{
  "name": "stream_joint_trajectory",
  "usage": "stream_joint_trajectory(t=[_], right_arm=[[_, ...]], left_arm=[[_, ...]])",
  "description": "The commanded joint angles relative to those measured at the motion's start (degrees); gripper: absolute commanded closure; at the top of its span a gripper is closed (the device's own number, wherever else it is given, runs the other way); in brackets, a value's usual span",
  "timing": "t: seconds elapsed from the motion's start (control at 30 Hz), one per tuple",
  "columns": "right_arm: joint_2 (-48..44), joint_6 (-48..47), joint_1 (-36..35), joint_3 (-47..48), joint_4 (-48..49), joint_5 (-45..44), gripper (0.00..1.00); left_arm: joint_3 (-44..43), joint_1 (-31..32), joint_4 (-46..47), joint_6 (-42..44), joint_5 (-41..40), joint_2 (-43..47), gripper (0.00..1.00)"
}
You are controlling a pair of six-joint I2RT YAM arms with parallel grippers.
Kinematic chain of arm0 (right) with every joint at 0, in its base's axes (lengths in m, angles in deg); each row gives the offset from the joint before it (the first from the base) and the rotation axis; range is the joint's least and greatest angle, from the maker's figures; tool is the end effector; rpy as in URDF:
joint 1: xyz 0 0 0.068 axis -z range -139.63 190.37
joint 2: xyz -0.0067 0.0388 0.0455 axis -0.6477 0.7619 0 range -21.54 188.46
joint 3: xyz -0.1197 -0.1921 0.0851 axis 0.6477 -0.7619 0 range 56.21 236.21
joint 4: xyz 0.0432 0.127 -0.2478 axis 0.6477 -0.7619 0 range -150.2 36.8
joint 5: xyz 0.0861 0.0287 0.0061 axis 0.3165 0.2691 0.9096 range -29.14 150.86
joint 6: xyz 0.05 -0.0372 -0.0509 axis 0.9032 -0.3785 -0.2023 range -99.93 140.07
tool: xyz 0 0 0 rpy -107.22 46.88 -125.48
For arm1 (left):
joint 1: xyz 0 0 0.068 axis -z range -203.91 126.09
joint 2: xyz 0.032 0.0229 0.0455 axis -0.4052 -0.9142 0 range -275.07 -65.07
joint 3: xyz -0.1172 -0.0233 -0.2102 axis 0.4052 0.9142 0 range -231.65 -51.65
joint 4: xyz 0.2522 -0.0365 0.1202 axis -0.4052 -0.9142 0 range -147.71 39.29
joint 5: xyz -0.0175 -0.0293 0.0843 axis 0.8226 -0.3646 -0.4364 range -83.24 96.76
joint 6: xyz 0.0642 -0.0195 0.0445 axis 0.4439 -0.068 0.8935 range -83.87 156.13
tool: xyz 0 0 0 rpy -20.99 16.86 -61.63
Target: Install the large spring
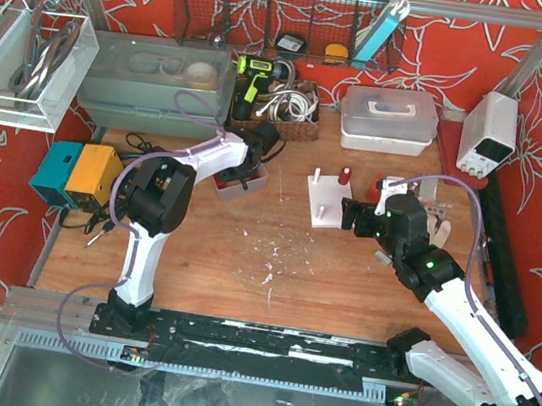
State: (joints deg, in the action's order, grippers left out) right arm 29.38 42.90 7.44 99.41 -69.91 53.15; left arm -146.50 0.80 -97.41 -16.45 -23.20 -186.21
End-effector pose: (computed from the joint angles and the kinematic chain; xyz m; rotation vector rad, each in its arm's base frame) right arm 0.2370 0.1423 0.2580 -0.0907 2.0249 0.4895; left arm 0.4185 -0.1542 0.1191 -0.7198 2.4726 0.2974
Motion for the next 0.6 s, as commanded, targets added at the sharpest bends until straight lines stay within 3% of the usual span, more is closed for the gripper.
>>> stream_joint_trajectory(t=[0.0,0.57], right_arm=[[-0.7,-0.7,-0.4,-0.7,-0.3,-1.4,0.01],[-0.4,-0.8,-0.4,-0.7,-0.3,-1.8,0.01]], left_arm=[[-1.8,-1.1,-2.9,-2.8,-3.3,-1.4,0.59],[-1.9,-1.6,-4.6,-6.8,-0.9,-5.2,0.55]])
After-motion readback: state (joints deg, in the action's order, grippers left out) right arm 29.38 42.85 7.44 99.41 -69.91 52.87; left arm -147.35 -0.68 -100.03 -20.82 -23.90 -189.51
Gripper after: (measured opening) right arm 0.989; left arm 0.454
